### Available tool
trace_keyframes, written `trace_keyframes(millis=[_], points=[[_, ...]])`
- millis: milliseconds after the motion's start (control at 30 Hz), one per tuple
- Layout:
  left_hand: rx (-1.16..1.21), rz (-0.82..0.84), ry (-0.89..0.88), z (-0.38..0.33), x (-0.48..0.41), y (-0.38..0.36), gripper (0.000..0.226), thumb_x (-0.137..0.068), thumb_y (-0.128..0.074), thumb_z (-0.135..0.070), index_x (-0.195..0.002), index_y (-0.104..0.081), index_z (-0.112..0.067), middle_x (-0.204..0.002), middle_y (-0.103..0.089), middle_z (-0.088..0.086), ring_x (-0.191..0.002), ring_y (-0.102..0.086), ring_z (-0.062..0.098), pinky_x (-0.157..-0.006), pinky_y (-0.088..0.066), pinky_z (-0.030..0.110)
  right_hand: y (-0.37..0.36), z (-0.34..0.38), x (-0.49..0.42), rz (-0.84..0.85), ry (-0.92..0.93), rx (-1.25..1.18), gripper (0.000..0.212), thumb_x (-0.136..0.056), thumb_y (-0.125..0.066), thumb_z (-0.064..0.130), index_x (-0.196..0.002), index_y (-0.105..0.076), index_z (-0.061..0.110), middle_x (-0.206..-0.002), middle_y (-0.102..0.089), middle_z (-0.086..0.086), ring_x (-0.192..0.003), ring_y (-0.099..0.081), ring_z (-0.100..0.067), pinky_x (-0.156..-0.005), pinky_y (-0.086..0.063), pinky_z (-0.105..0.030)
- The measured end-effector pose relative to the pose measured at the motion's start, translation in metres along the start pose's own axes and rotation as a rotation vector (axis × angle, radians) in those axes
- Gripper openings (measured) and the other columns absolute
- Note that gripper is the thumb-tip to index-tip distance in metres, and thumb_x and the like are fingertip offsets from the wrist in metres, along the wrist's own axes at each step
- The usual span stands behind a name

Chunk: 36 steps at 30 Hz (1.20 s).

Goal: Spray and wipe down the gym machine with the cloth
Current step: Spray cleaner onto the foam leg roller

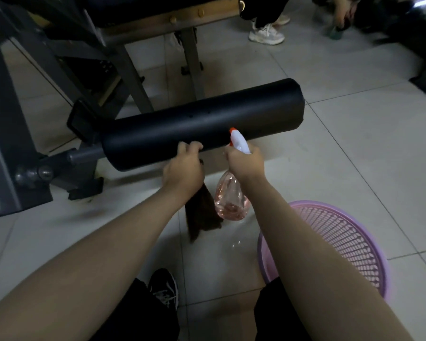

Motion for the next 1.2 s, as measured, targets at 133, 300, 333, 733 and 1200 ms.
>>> trace_keyframes(millis=[133, 300, 333, 733, 1200], points=[[0.077, -0.18, -0.049, -0.01, -0.029, 0.034, 0.056, -0.095, -0.053, -0.015, -0.149, -0.04, -0.025, -0.157, -0.031, 0.007, -0.11, -0.061, 0.038, -0.085, -0.047, 0.042, -0.002, -0.002, 0.001, -0.008, -0.031, -0.076, 0.052, -0.089, -0.053, 0.017, -0.136, -0.061, 0.034, -0.111, -0.063, 0.017, -0.108, -0.064, -0.012, -0.102, -0.05, -0.033], [0.021, 0.025, 0.106, 0.02, -0.043, 0.01, 0.077, -0.098, -0.051, -0.017, -0.162, -0.009, -0.025, -0.17, 0.008, 0.002, -0.118, -0.058, 0.039, -0.089, -0.048, 0.042, 0.015, -0.01, -0.006, -0.081, -0.074, -0.133, 0.051, -0.088, -0.053, 0.02, -0.136, -0.058, 0.037, -0.1, -0.059, 0.012, -0.096, -0.061, -0.016, -0.099, -0.052, -0.04], [0.019, 0.029, 0.11, 0.021, -0.043, 0.007, 0.078, -0.099, -0.052, -0.018, -0.162, -0.007, -0.025, -0.169, 0.01, 0.002, -0.114, -0.059, 0.04, -0.087, -0.049, 0.042, 0.019, -0.01, -0.007, -0.098, -0.066, -0.126, 0.05, -0.092, -0.053, 0.023, -0.14, -0.055, 0.036, -0.103, -0.058, 0.01, -0.105, -0.06, -0.019, -0.103, -0.049, -0.043], [-0.083, 0.017, 0.053, -0.003, -0.02, 0.008, 0.064, -0.096, -0.053, -0.015, -0.155, -0.028, -0.021, -0.157, -0.021, 0.019, -0.112, -0.059, 0.045, -0.092, -0.047, 0.049, -0.01, -0.006, 0.001, 0.026, -0.085, -0.022, 0.057, -0.081, -0.054, 0.022, -0.131, -0.059, 0.048, -0.097, -0.062, 0.02, -0.101, -0.066, -0.013, -0.098, -0.054, -0.041], [-0.195, 0.01, 0.133, 0.026, -0.016, 0.008, 0.047, -0.097, -0.056, -0.014, -0.141, -0.04, -0.015, -0.143, -0.038, 0.017, -0.104, -0.062, 0.037, -0.079, -0.046, 0.046, -0.022, 0.006, -0.005, 0.014, -0.009, -0.024, 0.049, -0.084, -0.055, 0.028, -0.131, -0.064, 0.037, -0.091, -0.068, 0.015, -0.095, -0.068, -0.019, -0.096, -0.055, -0.045]])
Point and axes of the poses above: each hand's wrist, its own x-axis away from the middle knuckle, its own y-axis out of the back of the hand, z = x × y, the point moved 10 cm from there along -x, towards the middle knuckle
